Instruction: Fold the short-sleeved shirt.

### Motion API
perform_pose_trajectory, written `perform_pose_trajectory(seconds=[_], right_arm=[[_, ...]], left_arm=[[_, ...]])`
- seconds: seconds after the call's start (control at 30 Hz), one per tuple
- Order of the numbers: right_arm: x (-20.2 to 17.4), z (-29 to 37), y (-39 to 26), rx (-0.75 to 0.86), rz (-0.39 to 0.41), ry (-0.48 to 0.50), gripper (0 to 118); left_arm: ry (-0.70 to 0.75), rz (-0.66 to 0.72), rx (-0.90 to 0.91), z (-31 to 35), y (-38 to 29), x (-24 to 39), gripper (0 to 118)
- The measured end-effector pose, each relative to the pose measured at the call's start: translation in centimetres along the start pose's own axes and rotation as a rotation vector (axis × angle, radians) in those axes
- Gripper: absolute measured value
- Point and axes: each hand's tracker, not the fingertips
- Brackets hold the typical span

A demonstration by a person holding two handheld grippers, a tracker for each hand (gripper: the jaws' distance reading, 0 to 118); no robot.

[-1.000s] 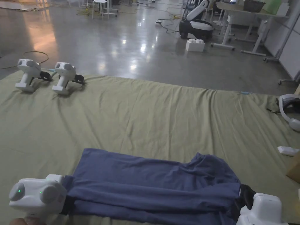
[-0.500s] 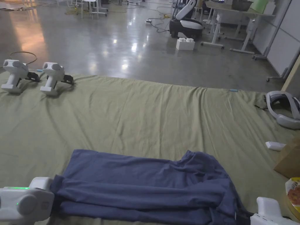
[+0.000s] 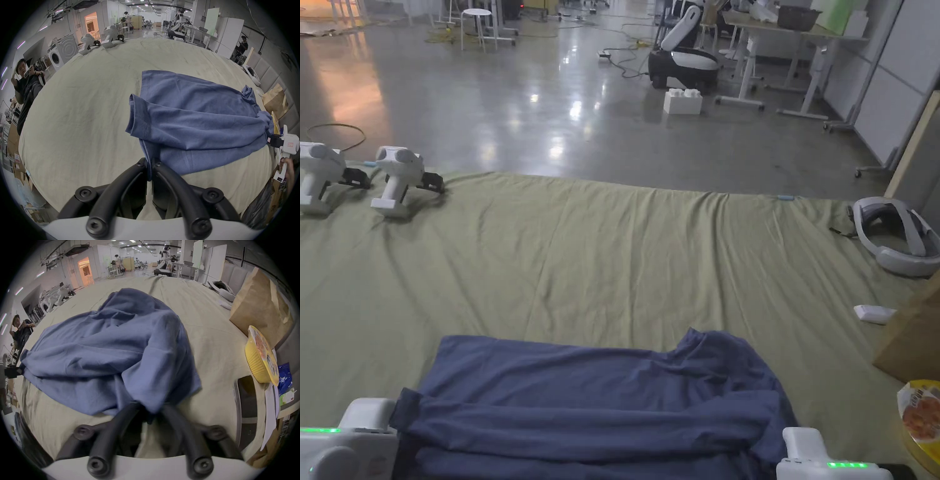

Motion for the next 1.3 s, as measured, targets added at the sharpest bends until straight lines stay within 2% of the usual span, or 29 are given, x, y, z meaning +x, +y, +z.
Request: perform_pose_trajectory(seconds=[0.03,0.2,0.5,0.73,0.8,0.9,1.0,1.17,1.27,1.3], right_arm=[[-0.2,0.0,0.1,0.007,0.016,-0.035,9],[0.2,1.6,0.4,0.029,0.012,-0.027,6],[0.8,9.7,0.2,0.144,0.039,-0.038,6],[1.5,13.1,-4.2,0.095,0.059,-0.051,6],[1.4,13.2,-6.0,0.05,0.067,-0.043,6],[0.3,12.7,-8.5,-0.036,0.142,-0.069,6],[-0.1,10.6,-10.4,-0.091,0.168,-0.081,6],[-0.4,7.7,-11.5,-0.094,0.155,-0.11,6],[-1.1,7.8,-11.4,-0.078,0.206,-0.138,12],[-1.2,8.1,-11.1,-0.076,0.231,-0.163,24]], left_arm=[[-0.001,0.002,0.006,0.1,0.0,0.0,7],[-0.01,0.003,0.019,1.3,0.3,-0.1,7],[-0.089,0.035,0.105,6.0,0.3,-1.2,6],[-0.101,0.091,0.084,8.6,-4.1,-4.2,6],[-0.104,0.098,0.061,8.9,-6.1,-4.7,6],[-0.083,0.092,0.008,8.6,-9.1,-5.2,6],[-0.077,0.101,-0.058,6.8,-11.5,-5.6,6],[-0.039,0.058,-0.084,4.4,-12.4,-4.6,6],[-0.019,0.035,-0.083,4.1,-11.8,-4.1,7],[-0.014,0.027,-0.087,4.2,-11.7,-3.9,7]])
